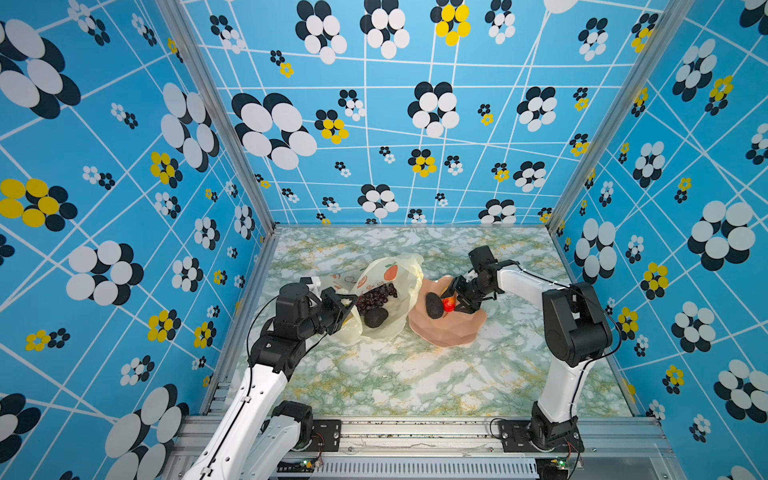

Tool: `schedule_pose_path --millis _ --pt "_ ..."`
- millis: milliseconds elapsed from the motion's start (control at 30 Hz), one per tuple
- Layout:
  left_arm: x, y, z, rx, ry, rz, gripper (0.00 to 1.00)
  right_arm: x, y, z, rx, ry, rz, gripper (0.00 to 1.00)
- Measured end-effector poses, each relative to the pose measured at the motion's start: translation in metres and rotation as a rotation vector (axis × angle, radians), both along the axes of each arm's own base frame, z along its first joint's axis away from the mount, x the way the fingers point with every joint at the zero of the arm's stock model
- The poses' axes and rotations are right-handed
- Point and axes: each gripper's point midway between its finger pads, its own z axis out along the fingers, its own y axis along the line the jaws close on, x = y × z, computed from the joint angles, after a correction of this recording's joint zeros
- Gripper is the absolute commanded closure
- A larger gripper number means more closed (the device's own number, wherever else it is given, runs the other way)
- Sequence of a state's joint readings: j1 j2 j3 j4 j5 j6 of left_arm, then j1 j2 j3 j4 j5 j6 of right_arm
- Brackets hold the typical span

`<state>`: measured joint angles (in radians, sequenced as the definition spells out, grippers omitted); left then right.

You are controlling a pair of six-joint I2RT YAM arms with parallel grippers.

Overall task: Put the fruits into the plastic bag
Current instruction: 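Lower the right gripper onto the red-yellow mango and close on it, then lift the mango up out of the pink bowl with the right gripper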

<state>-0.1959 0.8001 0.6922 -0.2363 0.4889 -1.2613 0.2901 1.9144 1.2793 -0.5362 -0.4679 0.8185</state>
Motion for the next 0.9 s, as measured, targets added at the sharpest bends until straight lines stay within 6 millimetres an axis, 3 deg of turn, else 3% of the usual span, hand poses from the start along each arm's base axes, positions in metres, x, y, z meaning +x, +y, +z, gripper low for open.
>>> schedule_pose_path --millis 233,500,900 --pt "-0.001 0.004 0.002 -0.009 0.000 0.008 1.00 0.007 0.003 0.006 -0.077 -0.034 0.049 0.37" --pt "-0.006 0.009 0.002 -0.016 0.008 0.014 1.00 0.005 0.007 -0.005 -0.171 -0.019 0.120 0.39" --pt "-0.009 0.014 -0.001 -0.029 0.019 0.020 1.00 0.001 0.005 -0.006 -0.261 -0.023 0.182 0.49"
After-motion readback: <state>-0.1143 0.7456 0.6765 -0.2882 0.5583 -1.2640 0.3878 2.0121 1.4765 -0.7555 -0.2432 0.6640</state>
